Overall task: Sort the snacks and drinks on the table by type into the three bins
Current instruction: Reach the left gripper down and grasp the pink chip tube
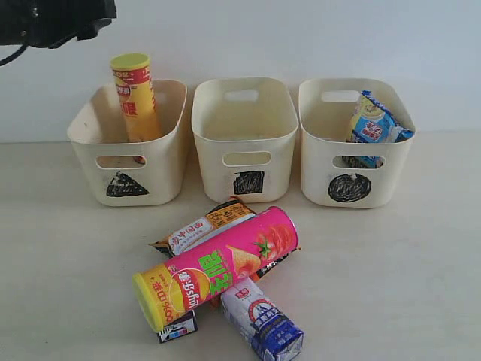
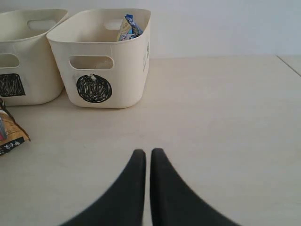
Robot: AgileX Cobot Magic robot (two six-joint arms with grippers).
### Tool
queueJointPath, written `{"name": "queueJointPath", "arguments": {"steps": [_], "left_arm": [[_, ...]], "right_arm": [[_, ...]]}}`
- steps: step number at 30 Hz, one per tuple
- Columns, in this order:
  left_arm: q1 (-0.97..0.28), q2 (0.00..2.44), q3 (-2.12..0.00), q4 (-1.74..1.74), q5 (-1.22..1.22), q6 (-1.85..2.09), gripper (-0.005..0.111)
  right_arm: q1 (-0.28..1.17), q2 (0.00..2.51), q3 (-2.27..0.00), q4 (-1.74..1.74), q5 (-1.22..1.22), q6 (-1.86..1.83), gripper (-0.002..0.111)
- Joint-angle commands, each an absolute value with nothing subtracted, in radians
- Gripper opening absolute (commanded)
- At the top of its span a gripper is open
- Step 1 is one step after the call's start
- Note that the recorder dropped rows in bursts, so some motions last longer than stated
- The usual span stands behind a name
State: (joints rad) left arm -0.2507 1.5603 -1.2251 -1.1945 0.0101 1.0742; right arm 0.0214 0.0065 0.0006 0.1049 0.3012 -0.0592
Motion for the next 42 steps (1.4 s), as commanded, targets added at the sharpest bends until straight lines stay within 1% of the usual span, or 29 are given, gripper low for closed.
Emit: {"name": "queueJointPath", "arguments": {"steps": [1,4,7,9,11,15,17,19,22,25,33,35,36,40,41,42], "left_arm": [[-0.249,1.407,-1.113,-1.185,0.114,1.077,0.025],[-0.249,1.321,-1.049,-1.185,0.174,1.077,0.004],[-0.249,1.249,-0.993,-1.189,0.246,1.042,0.004],[-0.249,1.221,-0.974,-1.172,0.337,1.039,0.004],[-0.249,1.21,-0.971,-1.058,0.486,1.024,0.004],[-0.249,1.229,-1.007,-0.791,0.879,0.856,0.004],[-0.252,1.246,-1.028,-0.69,1.035,0.805,0.004],[-0.261,1.252,-1.043,-0.609,1.133,0.778,0.004],[-0.286,1.254,-1.057,-0.593,1.208,0.777,0.004],[-0.33,1.259,-1.059,-0.556,1.221,0.777,0.004],[-0.509,1.309,-1.059,-0.323,1.195,0.68,0.004],[-0.566,1.35,-1.059,-0.257,1.151,0.646,0.009],[-0.594,1.383,-1.059,-0.22,1.12,0.616,0.019],[-0.639,1.434,-1.064,-0.163,1.042,0.568,0.051],[-0.651,1.455,-1.082,-0.159,1.006,0.557,0.064],[-0.661,1.477,-1.11,-0.159,0.981,0.547,0.072]], "right_arm": [[0.019,0.0,0.0,0.098,0.289,-0.058,0.0],[0.019,0.0,0.0,0.098,0.289,-0.058,0.0],[0.019,0.0,0.0,0.098,0.289,-0.058,0.0],[0.019,0.0,0.0,0.098,0.289,-0.058,0.0],[0.019,0.0,0.0,0.098,0.289,-0.058,0.0],[0.019,0.0,0.0,0.098,0.289,-0.058,0.0],[0.019,0.0,0.0,0.098,0.289,-0.058,0.0],[0.019,0.0,0.0,0.098,0.289,-0.058,0.0],[0.019,0.0,0.0,0.098,0.289,-0.058,0.0],[0.019,0.0,0.0,0.098,0.289,-0.058,0.0],[0.019,0.0,0.0,0.098,0.289,-0.058,0.0],[0.019,0.0,0.0,0.098,0.289,-0.058,0.0],[0.019,0.0,0.0,0.098,0.289,-0.058,0.0],[0.019,0.0,0.0,0.098,0.289,-0.058,0.0],[0.019,0.0,0.0,0.098,0.289,-0.058,0.0],[0.019,0.0,0.0,0.098,0.289,-0.058,0.0]]}}
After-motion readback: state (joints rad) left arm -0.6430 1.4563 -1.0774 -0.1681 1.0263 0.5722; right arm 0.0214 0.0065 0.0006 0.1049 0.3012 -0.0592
